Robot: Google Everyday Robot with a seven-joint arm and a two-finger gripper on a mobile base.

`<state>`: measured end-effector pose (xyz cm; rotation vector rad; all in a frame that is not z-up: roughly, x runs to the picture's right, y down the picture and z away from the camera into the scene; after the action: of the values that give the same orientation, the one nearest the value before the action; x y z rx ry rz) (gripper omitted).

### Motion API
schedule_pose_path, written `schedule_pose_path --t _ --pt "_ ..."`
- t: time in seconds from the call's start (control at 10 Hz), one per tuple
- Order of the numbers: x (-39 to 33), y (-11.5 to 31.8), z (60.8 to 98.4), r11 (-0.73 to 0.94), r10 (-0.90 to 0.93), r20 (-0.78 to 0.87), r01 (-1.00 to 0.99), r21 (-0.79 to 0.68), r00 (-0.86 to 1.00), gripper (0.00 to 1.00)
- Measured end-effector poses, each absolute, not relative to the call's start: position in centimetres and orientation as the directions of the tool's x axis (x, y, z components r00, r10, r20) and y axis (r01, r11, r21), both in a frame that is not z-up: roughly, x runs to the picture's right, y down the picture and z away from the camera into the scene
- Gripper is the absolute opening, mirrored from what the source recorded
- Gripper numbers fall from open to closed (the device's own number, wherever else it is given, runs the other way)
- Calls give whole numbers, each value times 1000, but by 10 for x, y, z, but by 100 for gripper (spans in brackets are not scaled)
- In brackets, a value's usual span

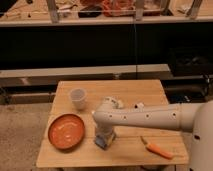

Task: Wipe the white sponge on the table

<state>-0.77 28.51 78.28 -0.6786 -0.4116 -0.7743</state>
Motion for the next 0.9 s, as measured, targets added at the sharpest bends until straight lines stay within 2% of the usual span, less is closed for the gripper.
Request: schedule_pose_path --t 0.9 --pt "54 337 750 649 -413 522 643 -406 746 54"
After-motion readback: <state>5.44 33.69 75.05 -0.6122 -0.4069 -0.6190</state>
